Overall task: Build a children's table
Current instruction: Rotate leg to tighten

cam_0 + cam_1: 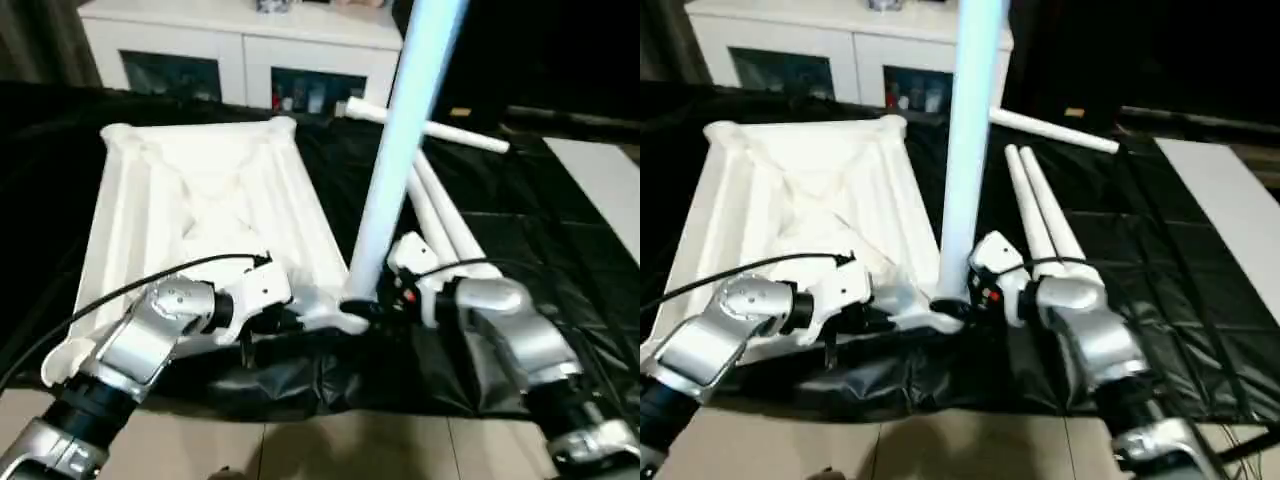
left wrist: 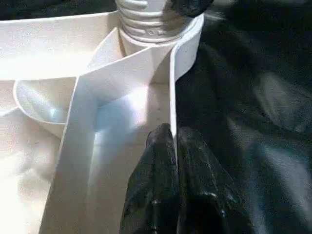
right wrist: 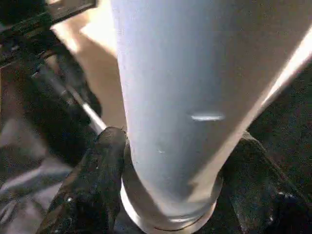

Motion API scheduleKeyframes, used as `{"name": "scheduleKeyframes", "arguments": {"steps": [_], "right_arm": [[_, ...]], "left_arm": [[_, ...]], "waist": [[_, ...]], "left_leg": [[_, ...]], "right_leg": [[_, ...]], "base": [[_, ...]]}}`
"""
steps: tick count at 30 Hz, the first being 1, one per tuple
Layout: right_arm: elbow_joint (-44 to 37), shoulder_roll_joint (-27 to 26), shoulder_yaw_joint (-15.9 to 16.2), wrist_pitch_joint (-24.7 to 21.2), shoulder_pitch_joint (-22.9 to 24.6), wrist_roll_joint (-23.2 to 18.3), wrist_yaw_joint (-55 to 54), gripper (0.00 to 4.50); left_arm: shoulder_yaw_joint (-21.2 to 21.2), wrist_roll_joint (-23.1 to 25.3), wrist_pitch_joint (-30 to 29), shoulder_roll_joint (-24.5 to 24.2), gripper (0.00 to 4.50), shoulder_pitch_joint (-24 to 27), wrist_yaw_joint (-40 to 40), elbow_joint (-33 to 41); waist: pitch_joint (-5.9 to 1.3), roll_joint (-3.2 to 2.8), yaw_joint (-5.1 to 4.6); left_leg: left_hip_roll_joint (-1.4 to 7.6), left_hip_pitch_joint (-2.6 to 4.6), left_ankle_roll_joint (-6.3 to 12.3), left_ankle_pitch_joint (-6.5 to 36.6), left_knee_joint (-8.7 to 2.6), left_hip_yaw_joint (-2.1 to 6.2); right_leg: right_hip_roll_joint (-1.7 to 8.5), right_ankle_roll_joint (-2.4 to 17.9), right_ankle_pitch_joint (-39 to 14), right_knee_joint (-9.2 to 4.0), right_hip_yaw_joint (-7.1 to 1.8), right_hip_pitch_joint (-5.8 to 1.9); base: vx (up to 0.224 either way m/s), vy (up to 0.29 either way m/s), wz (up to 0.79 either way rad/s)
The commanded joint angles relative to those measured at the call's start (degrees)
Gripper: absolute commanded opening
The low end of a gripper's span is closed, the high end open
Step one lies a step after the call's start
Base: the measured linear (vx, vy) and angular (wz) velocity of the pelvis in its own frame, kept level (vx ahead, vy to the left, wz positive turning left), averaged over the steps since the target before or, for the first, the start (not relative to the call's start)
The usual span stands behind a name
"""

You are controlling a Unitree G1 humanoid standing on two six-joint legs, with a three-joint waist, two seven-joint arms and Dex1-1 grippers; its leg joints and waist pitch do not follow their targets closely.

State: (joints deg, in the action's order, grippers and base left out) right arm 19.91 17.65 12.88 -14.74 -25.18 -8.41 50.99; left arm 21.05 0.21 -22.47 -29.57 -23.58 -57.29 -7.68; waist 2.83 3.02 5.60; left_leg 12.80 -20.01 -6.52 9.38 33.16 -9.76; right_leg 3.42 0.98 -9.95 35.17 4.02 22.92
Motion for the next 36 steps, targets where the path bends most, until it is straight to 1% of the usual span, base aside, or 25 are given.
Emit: {"name": "scheduleKeyframes", "arguments": {"steps": [1, 2, 3, 5, 6, 7, 8, 9, 10, 11, 12, 13, 14, 16, 17, 19, 22, 23, 26, 29, 30, 32, 34, 35, 36], "right_arm": [[5.63, -4.58, -2.7, -2.83, -1.25, 0.33, -10.04, 2.54], [8.95, -9.62, -5.26, -3.4, -2.67, -0.08, -18.6, 2.54], [10.06, -11.24, -5.97, -3.38, -3.15, -0.07, -21.45, 2.54], [12.71, -14.64, -7.16, -3.05, -4.32, 0.33, -27.69, 2.53], [13.43, -15.55, -7.48, -2.96, -4.63, 0.44, -29.38, 2.29], [16.6, -19.14, -9.23, -2.33, -6.05, 0.26, -35.96, 2.18], [18.64, -21.31, -10.75, -1.62, -6.98, -0.37, -39.95, 2.18], [19.81, -22.53, -11.68, -1.16, -7.52, -0.77, -42.2, 2.13], [21.31, -23.83, -12.63, -0.42, -8.31, -1.45, -44.11, 2.1], [22.38, -24.69, -13.34, 0.06, -8.92, -1.7, -45.26, 1.87], [22.85, -25.04, -13.71, 0.24, -9.2, -1.61, -45.68, 1.77], [23.85, -25.78, -14.2, 1.06, -9.88, -1.82, -45.8, 1.77], [24.93, -26.72, -14.06, 2.77, -10.92, -1.5, -44.55, 1.77], [25.44, -27.25, -13.8, 3.87, -11.47, -1.22, -43.62, 1.77], [24.89, -27.42, -13.48, 4.51, -11.58, -1.78, -40.75, 1.77], [23.32, -26.84, -12.8, 5.95, -11.3, -1.73, -38.46, 2.1], [21.73, -24.75, -11.69, 7.58, -11.04, -0.71, -37.15, 2.29], [20.85, -24.06, -11.2, 7.7, -10.79, -0.68, -36.43, 2.53], [16.49, -20.84, -9.26, 7.8, -9.38, 0.93, -33.24, 2.6], [11.87, -17.17, -7.2, 5.84, -7.36, 2.02, -28.19, 2.93], [11.67, -17.01, -7.11, 5.73, -7.27, 2.04, -27.95, 3.01], [7.49, -12.48, -5.2, 3.54, -5.16, 2.6, -21.88, 3.13], [6.62, -11.17, -4.75, 3.34, -4.71, 2.91, -20.65, 3.24], [3.36, -6.62, -2.85, 1.79, -3.18, 2.41, -14.57, 3.43], [3.23, -6.44, -2.77, 1.74, -3.13, 2.4, -14.34, 3.43]], "left_arm": [[-2.76, 1.64, -3.76, 3.94, 0.0, -3.98, 8.65, -3.11], [-5.32, 2.21, -7.29, 7.74, 0.0, -6.47, 15.79, -6.39], [-6.09, 2.35, -8.6, 8.91, 0.0, -7.32, 17.94, -7.53], [-7.76, 2.57, -11.06, 11.6, 0.0, -9.13, 22.74, -10.12], [-8.21, 2.63, -11.71, 12.34, 0.0, -9.62, 24.05, -10.83], [-9.49, 2.82, -12.04, 15.32, 0.0, -11.25, 28.82, -13.27], [-9.55, 3.08, -11.87, 16.85, 0.0, -11.95, 30.6, -14.08], [-9.48, 3.28, -11.77, 17.66, 0.0, -12.3, 31.41, -14.43], [-9.25, 3.61, -11.31, 18.6, 0.0, -12.64, 32.37, -14.63], [-9.17, 3.89, -11.04, 19.25, 0.0, -12.91, 33.07, -14.83], [-9.22, 4.03, -11.02, 19.54, 0.0, -13.06, 33.41, -15.01], [-9.04, 4.11, -10.84, 20.03, 0.0, -13.14, 33.5, -15.01], [-8.0, 4.8, -10.5, 20.14, 0.0, -13.2, 32.98, -14.93], [-7.24, 5.28, -10.33, 20.1, 0.0, -13.17, 32.61, -14.77], [-6.89, 5.45, -10.04, 19.81, 0.0, -12.98, 32.23, -14.58], [-6.06, 5.89, -9.25, 18.56, 0.0, -12.6, 31.44, -14.38], [-5.96, 5.62, -7.49, 17.02, 0.0, -12.07, 30.19, -14.69], [-5.63, 5.75, -6.74, 16.44, 0.0, -11.78, 29.53, -14.37], [-5.1, 5.58, -5.86, 14.47, 0.0, -10.28, 26.8, -12.54], [-4.74, 5.27, -4.87, 12.71, 0.0, -9.0, 24.15, -11.21], [-4.7, 5.25, -4.77, 12.63, 0.0, -8.94, 24.0, -11.15], [-3.96, 4.53, -4.46, 10.37, 0.0, -7.68, 21.03, -9.48], [-3.64, 4.37, -3.83, 9.65, 0.0, -7.38, 19.91, -9.13], [-2.85, 4.35, -2.07, 7.57, 0.0, -6.66, 17.27, -8.17], [-2.82, 4.34, -2.0, 7.49, 0.0, -6.64, 17.16, -8.13]], "waist": [[-2.91, -0.62, -0.53], [-2.97, -0.63, -0.77], [-3.16, -0.6, -1.0], [-3.05, -0.57, -1.44], [-2.97, -0.54, -1.83], [-3.02, -0.55, -2.28], [-3.01, -0.68, -2.69], [-3.03, -0.61, -3.16], [-3.28, -0.74, -3.56], [-3.62, -1.0, -3.74], [-3.77, -1.3, -3.55], [-4.04, -1.31, -3.26], [-4.03, -0.94, -2.74], [-3.61, -0.9, -2.72], [-4.07, -1.22, -2.38], [-4.0, -1.24, -2.1], [-3.97, -1.28, -2.02], [-3.9, -1.36, -2.0], [-3.78, -1.34, -1.96], [-3.59, -1.3, -1.62], [-3.52, -1.21, -1.54], [-3.49, -1.17, -1.46], [-3.58, -1.07, -1.32], [-3.51, -1.08, -1.21], [-3.44, -1.07, -1.03]], "left_leg": [[-0.04, 0.77, -0.84, 19.98, -3.67, -0.04], [-0.01, 0.82, -1.24, 20.05, -3.66, 0.12], [-0.21, 0.59, -1.7, 19.61, -3.61, 0.34], [-0.25, 0.27, -1.89, 20.18, -3.78, 0.56], [-0.39, 0.09, -1.78, 20.96, -3.87, 0.68], [-0.52, 0.08, -1.61, 21.85, -3.74, 0.78], [-0.6, 0.42, -1.49, 23.12, -3.58, 0.99], [-0.73, 0.1, -1.35, 23.34, -3.53, 1.07], [-0.66, -0.44, -1.2, 23.09, -3.71, 1.49], [-0.44, -1.14, -0.99, 21.13, -3.92, 1.81], [-0.16, -0.99, -0.74, 20.29, -4.02, 1.89], [0.11, -0.8, -0.47, 18.68, -3.87, 1.77], [0.1, -0.54, 0.29, 14.76, -3.51, 0.96], [-0.05, -0.71, 0.5, 16.08, -3.58, 0.69], [0.14, -0.87, 0.72, 14.89, -3.53, 0.77], [0.24, -1.06, 0.81, 12.74, -3.59, 0.66], [0.26, -0.85, 0.38, 12.59, -3.61, 0.55], [0.27, -0.78, 0.27, 12.73, -3.66, 0.53], [0.37, -0.63, 0.16, 13.86, -3.75, 0.52], [0.4, -0.39, -0.07, 15.05, -3.79, 0.44], [0.35, -0.53, -0.06, 15.55, -3.87, 0.49], [0.35, -0.55, 0.06, 15.6, -3.85, 0.43], [0.31, -0.66, 0.2, 15.56, -3.81, 0.5], [0.25, -0.58, 0.38, 15.45, -3.8, 0.45], [0.35, -0.53, 0.62, 15.97, -3.76, 0.46]], "right_leg": [[3.78, 5.87, -27.9, -5.88, -2.28, -1.59], [3.88, 5.74, -28.76, -5.9, -2.22, -1.52], [3.97, 4.95, -30.07, -5.99, -1.92, -1.78], [3.88, 3.71, -31.09, -6.18, -1.61, -1.93], [3.75, 2.83, -31.65, -6.39, -1.4, -1.99], [3.84, 2.24, -32.42, -6.66, -1.27, -1.87], [3.88, 2.03, -33.32, -6.93, -1.09, -1.52], [3.85, 1.89, -33.42, -6.96, -1.01, -1.62], [4.13, 1.93, -32.41, -6.87, -0.81, -2.24], [4.31, 2.77, -28.39, -6.28, -0.83, -2.95], [4.29, 3.66, -25.73, -6.17, -0.77, -2.95], [4.46, 4.51, -22.27, -6.04, -0.92, -2.85], [4.02, 7.85, -13.57, -5.12, -1.36, -2.16], [3.86, 8.02, -16.03, -5.23, -1.32, -2.09], [4.24, 7.98, -15.16, -5.03, -1.42, -2.47], [4.07, 8.84, -11.37, -4.61, -1.5, -2.52], [4.09, 9.66, -10.3, -4.42, -1.57, -2.56], [4.04, 9.67, -10.42, -4.44, -1.59, -2.52], [4.0, 9.36, -11.66, -4.57, -1.61, -2.48], [3.99, 8.7, -13.58, -4.84, -1.68, -2.28], [4.04, 8.35, -14.66, -4.93, -1.69, -2.46], [4.04, 8.06, -15.23, -5.02, -1.78, -2.42], [4.05, 7.91, -15.71, -5.05, -1.7, -2.63], [4.01, 7.81, -16.13, -5.19, -1.71, -2.51], [3.98, 7.5, -16.94, -5.29, -1.68, -2.5]], "base": [[0.0, 0.0, 0.0], [-0.06, -0.002, -0.02], [-0.06, -0.002, -0.02], [-0.058, 0.009, -0.11], [-0.051, 0.013, -0.12], [0.0, 0.0, 0.0], [0.0, 0.0, 0.0], [0.0, 0.0, 0.0], [0.0, 0.0, 0.0], [0.0, 0.0, 0.0], [0.0, 0.0, 0.0], [0.0, 0.0, 0.0], [0.0, 0.0, 0.0], [0.0, 0.0, 0.0], [0.0, 0.0, 0.0], [0.0, 0.0, 0.0], [0.0, 0.0, 0.0], [0.0, 0.0, 0.0], [0.0, 0.0, 0.0], [0.0, 0.0, 0.0], [0.0, 0.0, 0.0], [0.0, 0.0, 0.0], [0.0, 0.0, 0.0], [0.0, 0.0, 0.0], [0.0, 0.0, 0.0]]}}
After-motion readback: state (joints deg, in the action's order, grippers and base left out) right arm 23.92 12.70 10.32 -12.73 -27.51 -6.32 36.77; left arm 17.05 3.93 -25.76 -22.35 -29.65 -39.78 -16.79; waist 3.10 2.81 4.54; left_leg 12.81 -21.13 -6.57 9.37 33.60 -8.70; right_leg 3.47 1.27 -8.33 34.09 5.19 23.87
